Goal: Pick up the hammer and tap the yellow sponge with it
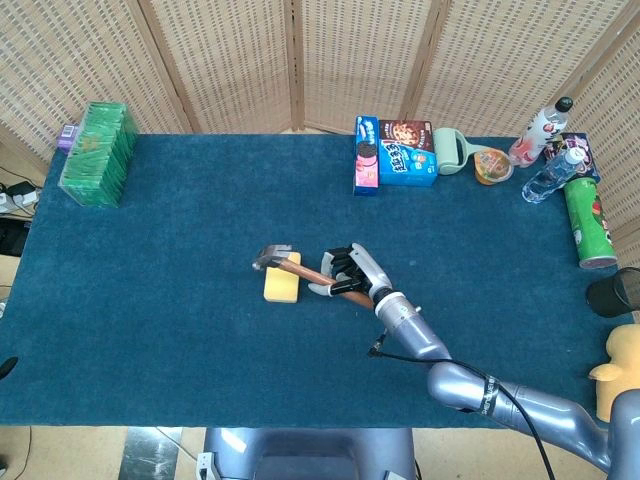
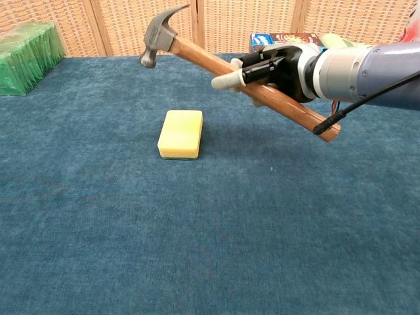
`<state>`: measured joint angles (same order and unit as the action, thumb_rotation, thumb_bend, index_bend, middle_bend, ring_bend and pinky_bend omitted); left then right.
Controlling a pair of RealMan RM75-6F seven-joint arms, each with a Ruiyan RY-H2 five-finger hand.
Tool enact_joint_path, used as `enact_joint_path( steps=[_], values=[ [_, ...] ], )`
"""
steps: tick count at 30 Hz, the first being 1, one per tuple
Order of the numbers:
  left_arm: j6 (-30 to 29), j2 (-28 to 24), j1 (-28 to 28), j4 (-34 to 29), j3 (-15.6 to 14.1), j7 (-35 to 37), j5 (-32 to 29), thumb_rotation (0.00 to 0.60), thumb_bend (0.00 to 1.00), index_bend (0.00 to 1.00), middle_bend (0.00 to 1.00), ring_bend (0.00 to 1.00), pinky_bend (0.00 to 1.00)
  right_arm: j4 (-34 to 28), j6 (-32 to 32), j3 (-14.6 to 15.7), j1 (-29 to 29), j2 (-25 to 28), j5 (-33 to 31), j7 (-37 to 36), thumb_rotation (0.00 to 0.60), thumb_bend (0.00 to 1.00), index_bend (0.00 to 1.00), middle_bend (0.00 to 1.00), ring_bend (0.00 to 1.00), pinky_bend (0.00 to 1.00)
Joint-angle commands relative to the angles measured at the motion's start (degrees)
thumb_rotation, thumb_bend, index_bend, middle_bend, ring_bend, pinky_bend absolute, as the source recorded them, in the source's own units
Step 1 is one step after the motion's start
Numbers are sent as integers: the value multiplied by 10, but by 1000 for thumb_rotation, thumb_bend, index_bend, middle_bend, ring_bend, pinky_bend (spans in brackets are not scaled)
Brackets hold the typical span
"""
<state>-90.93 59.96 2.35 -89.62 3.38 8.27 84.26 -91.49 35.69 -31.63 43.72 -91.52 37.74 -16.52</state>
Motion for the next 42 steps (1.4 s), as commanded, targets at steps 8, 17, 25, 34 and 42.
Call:
enact_joint_path(
  steps=[8,17,25,34,42],
  values=[
    [-2,-1,1,-4,-1,-4,0,600,181,285,154,58,103,24,16,-24,-61,-41,157,-156,600,260,908,1000,1000,1000],
    [-3,-1,2,-5,-1,-6,-2,600,181,284,154,58,103,79,21,19,-40,-43,241,-132,600,260,908,1000,1000,1000],
    [-5,-3,3,-6,-1,-8,-3,600,181,284,154,58,103,119,31,92,47,-33,100,121,600,262,908,1000,1000,1000],
    [-3,-2,1,-6,-1,-8,-1,600,180,285,154,58,103,89,183,139,128,-42,-148,402,600,267,910,1000,1000,1000],
    [-3,0,-2,-6,0,-6,4,600,180,285,154,58,103,-14,155,70,64,10,-81,251,600,274,910,1000,1000,1000]
  ],
)
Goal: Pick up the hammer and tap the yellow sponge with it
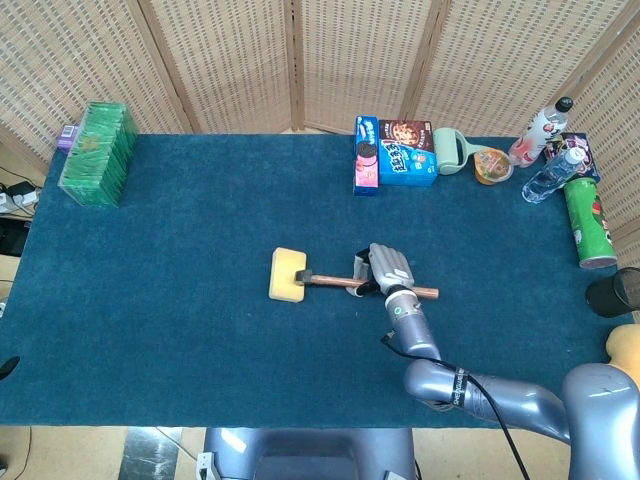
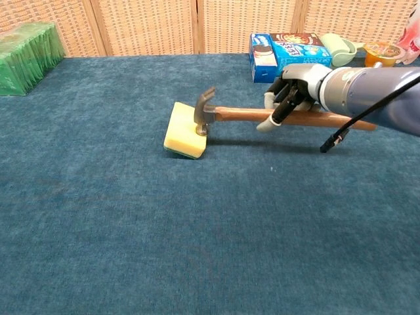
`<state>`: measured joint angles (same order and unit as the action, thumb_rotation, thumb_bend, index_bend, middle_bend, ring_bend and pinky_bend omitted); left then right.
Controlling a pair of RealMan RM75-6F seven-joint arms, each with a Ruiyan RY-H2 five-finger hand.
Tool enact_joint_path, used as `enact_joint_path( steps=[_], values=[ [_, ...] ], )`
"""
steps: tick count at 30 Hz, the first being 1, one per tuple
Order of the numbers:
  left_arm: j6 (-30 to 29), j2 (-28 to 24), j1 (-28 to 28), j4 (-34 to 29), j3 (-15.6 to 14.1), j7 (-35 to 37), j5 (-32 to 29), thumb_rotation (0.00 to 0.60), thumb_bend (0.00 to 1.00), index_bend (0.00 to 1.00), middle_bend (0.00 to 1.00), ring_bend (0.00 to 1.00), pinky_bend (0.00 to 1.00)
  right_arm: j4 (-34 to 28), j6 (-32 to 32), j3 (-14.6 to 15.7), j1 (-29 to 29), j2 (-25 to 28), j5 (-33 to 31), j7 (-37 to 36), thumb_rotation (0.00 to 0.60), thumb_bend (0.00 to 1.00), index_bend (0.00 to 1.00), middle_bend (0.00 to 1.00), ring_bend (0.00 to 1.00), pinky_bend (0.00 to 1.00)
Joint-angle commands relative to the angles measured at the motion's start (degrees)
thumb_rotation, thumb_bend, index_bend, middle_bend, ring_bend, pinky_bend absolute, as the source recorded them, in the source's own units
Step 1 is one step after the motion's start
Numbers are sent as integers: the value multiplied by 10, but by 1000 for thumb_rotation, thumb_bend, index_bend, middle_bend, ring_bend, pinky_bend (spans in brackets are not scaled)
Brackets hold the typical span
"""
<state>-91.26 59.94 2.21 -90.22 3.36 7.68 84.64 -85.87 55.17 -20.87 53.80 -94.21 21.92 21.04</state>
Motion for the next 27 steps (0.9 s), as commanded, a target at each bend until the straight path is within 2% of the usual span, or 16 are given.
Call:
enact_joint_path(
  steps=[1,4,6,14,23,25,27],
  values=[
    [0,1,-1,-1,0,0,1,600,180,285,154,58,103,-80,-48,-47,-49,43,95,-152,600,275,910,1000,1000,1000],
    [0,1,-1,-2,-2,-1,4,600,181,284,154,59,103,-101,-67,-61,-83,61,154,-226,600,275,910,1000,1000,1000],
    [-2,1,-1,-4,-2,-2,5,600,180,284,154,59,103,-103,-72,-61,-95,67,178,-250,600,275,911,1000,1000,1000],
    [-6,0,1,-12,-5,-11,10,600,181,285,154,59,103,-77,-79,-34,-126,78,253,-302,600,274,911,1000,1000,1000],
    [-8,-1,1,-24,-7,-23,16,600,181,285,154,58,103,-38,-68,0,-140,79,321,-308,600,261,911,1000,1000,1000],
    [-8,-1,0,-30,-8,-28,19,600,181,285,154,58,103,-10,-53,25,-141,79,349,-276,600,252,911,1000,1000,1000],
    [-8,-1,-1,-34,-8,-33,20,600,181,285,154,59,102,4,-47,37,-143,75,360,-266,600,243,898,1000,1000,1000]
  ],
)
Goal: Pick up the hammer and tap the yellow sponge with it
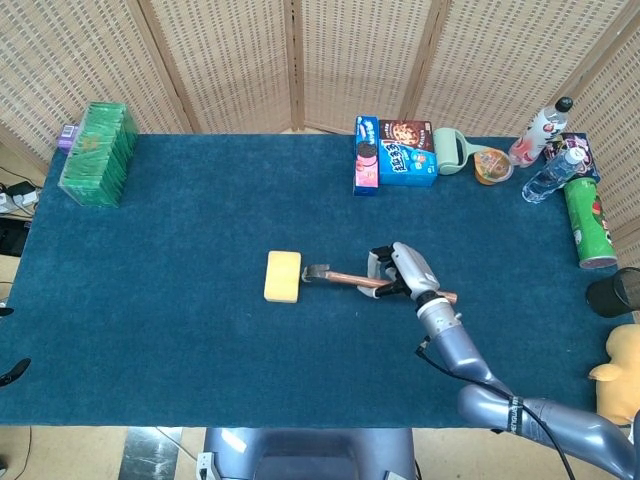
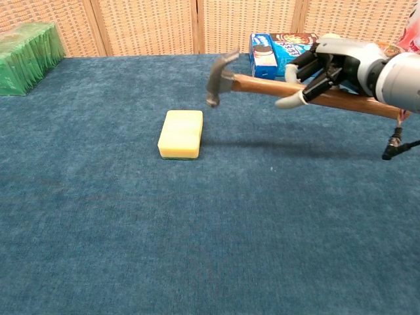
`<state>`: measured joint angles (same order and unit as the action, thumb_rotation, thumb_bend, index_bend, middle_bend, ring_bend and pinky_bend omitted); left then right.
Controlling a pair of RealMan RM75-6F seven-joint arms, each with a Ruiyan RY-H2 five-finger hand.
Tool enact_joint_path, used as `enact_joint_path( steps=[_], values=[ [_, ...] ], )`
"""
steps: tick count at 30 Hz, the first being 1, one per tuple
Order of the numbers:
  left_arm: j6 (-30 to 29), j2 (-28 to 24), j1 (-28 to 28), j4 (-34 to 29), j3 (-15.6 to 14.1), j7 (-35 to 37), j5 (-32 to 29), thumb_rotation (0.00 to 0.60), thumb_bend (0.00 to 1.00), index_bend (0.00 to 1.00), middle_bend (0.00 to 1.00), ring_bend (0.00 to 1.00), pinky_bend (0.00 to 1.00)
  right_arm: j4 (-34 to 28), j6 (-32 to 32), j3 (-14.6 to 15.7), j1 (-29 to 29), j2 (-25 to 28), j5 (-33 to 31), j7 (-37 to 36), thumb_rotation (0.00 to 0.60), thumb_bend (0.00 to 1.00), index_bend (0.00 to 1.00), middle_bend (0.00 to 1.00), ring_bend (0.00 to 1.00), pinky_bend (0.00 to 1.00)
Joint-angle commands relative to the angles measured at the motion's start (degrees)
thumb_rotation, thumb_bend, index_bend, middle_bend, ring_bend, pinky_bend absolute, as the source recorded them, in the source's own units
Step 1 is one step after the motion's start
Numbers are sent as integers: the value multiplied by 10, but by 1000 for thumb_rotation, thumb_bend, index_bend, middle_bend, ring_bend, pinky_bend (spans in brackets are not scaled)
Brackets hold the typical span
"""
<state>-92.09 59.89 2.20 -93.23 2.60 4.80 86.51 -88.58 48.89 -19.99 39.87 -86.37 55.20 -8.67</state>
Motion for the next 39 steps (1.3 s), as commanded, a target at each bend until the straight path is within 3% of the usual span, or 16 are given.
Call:
enact_joint_path(
  steps=[1,4,8,10,15,18,21,31,36,39],
  values=[
    [0,0,-1,-5,-1,-5,2,600,181,284,154,59,102,34,15,31,-5,-3,29,32,600,242,888,1000,1000,1000],
    [0,-1,-1,-10,-1,-12,3,600,181,285,154,58,103,48,-3,48,-6,3,33,37,600,242,860,1000,1000,986],
    [-1,-1,-1,-16,-2,-18,5,600,180,285,154,58,103,66,-14,63,-6,7,40,46,600,240,781,952,976,856],
    [-2,-1,-2,-18,-2,-21,6,600,180,285,154,58,103,70,-18,66,-7,8,43,43,600,243,710,866,899,769],
    [-5,-2,-1,-25,-3,-28,9,600,180,285,154,58,103,70,-34,73,-7,19,56,33,600,256,369,516,540,475],
    [-7,-3,0,-27,-3,-31,9,600,180,284,154,58,103,68,-31,72,-10,25,64,24,600,258,243,393,414,372],
    [-8,-3,0,-29,-3,-32,10,600,180,285,154,58,103,66,-20,69,-16,29,76,12,600,258,182,324,332,310],
    [-7,0,-2,-31,-4,-35,14,600,180,284,154,59,103,46,47,69,-47,51,137,-29,600,256,167,287,281,267],
    [-13,12,0,-20,-4,-27,15,600,180,285,155,59,103,25,135,75,-90,72,174,-27,600,256,334,393,355,319],
    [-16,25,2,-5,-4,-23,14,600,180,285,154,59,103,17,184,90,-118,82,183,22,600,268,432,467,449,388]
  ],
)
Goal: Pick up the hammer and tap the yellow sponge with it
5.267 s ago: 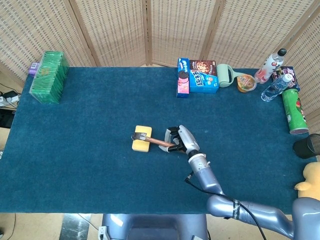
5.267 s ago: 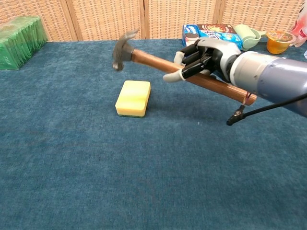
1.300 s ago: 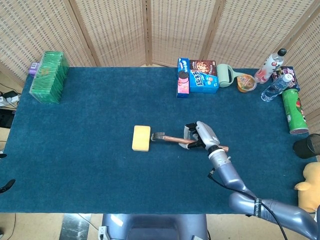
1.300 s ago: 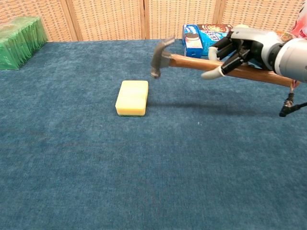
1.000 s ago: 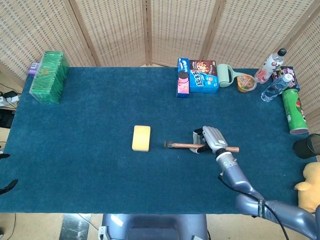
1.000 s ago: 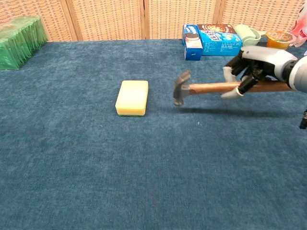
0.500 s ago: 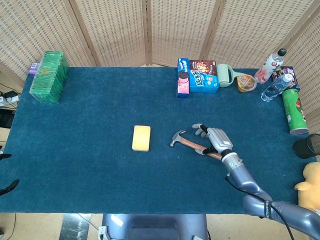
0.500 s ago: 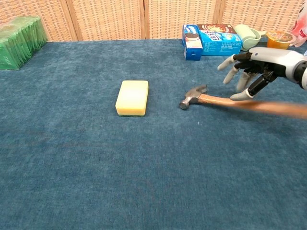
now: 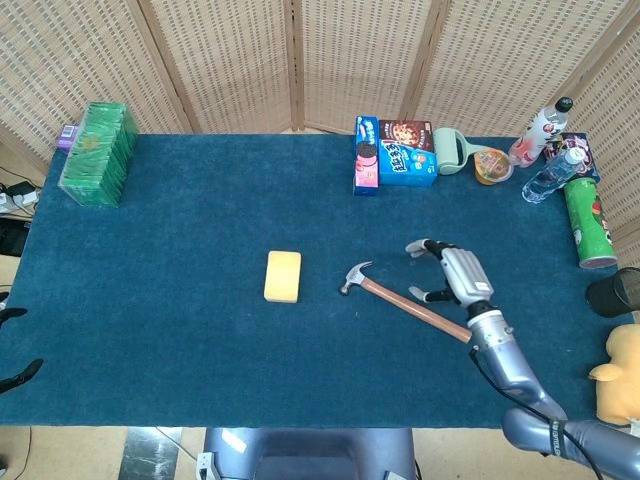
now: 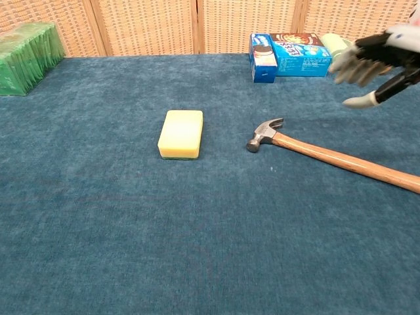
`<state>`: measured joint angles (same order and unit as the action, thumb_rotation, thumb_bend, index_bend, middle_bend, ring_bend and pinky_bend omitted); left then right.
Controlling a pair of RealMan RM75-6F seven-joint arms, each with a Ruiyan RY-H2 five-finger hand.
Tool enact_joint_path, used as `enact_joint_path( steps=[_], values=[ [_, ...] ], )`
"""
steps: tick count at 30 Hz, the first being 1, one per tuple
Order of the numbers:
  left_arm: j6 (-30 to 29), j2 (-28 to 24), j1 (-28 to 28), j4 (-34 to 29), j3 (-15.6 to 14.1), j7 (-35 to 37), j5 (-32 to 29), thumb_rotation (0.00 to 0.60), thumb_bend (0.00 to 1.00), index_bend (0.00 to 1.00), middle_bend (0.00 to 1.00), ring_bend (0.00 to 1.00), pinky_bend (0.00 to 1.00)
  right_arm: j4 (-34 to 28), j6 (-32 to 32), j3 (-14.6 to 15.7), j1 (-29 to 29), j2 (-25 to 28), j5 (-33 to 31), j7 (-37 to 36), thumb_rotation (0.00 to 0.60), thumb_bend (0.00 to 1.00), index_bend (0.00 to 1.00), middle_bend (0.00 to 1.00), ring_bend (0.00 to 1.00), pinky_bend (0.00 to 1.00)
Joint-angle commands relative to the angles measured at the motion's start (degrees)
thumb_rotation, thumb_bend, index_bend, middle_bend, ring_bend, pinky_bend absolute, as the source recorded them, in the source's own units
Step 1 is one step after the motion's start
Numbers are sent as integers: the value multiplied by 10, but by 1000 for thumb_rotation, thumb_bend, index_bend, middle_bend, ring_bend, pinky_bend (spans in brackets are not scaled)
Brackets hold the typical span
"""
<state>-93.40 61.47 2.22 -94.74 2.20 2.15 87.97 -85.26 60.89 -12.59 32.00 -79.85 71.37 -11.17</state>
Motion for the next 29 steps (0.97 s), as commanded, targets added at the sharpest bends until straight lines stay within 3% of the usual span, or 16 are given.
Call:
enact_joint_path(
  steps=[1,7,15,22,29],
  values=[
    [-3,12,3,14,-1,3,-1,600,180,284,154,59,102,-17,83,23,-50,21,26,72,600,275,449,483,470,406],
    [-21,36,9,39,-4,-1,10,600,180,285,154,58,103,-43,159,53,-106,39,34,156,600,330,541,578,579,508],
    [-29,55,20,68,-10,12,9,600,181,285,155,58,103,-69,226,97,-173,73,79,155,600,352,590,620,612,525],
    [-33,64,23,74,-11,20,15,600,210,285,160,59,103,-73,266,108,-209,85,107,144,600,354,605,629,613,526],
    [-18,55,25,56,-14,3,-1,600,210,285,160,59,103,-72,266,104,-221,94,111,134,600,355,612,629,612,525]
  ],
)
